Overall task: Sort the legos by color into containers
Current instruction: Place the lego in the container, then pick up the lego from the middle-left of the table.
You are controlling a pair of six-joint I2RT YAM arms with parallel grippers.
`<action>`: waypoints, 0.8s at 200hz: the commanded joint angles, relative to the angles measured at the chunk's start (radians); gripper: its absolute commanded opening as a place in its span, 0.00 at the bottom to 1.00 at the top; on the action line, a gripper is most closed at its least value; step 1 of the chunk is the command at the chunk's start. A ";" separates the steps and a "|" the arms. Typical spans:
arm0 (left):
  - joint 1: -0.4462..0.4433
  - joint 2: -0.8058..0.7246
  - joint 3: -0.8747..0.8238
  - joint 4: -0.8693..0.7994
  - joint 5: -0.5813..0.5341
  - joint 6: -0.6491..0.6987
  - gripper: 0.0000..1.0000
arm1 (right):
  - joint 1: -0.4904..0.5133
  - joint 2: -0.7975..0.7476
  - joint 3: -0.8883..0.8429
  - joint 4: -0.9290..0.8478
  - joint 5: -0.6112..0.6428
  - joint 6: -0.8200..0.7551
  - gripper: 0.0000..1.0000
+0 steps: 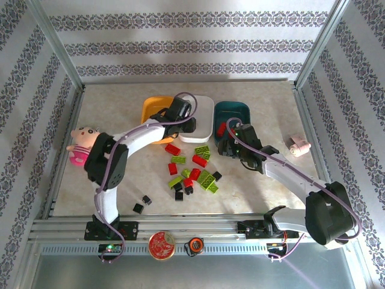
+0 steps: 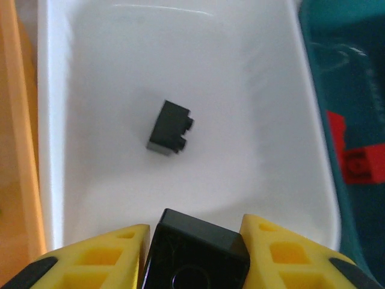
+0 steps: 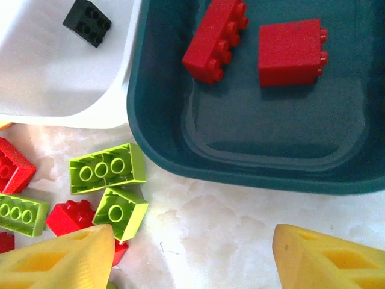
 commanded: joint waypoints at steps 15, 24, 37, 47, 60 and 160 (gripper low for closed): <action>0.023 0.071 0.100 -0.068 0.001 0.042 0.35 | -0.006 -0.030 -0.018 0.008 -0.021 0.017 0.71; 0.026 0.073 0.099 -0.066 0.002 0.040 0.41 | -0.006 -0.035 -0.018 0.008 -0.020 0.019 0.72; 0.026 0.067 0.094 -0.065 0.000 0.043 0.52 | -0.006 -0.039 -0.018 0.009 -0.021 0.020 0.72; 0.026 0.057 0.090 -0.063 0.004 0.044 0.58 | -0.004 -0.041 -0.017 0.009 -0.021 0.020 0.73; 0.026 0.033 0.074 -0.060 0.014 0.040 0.64 | -0.004 -0.045 -0.014 0.004 -0.027 0.019 0.73; -0.126 -0.677 -0.635 -0.136 -0.031 -0.100 0.77 | 0.025 -0.076 -0.059 -0.001 -0.050 0.020 0.73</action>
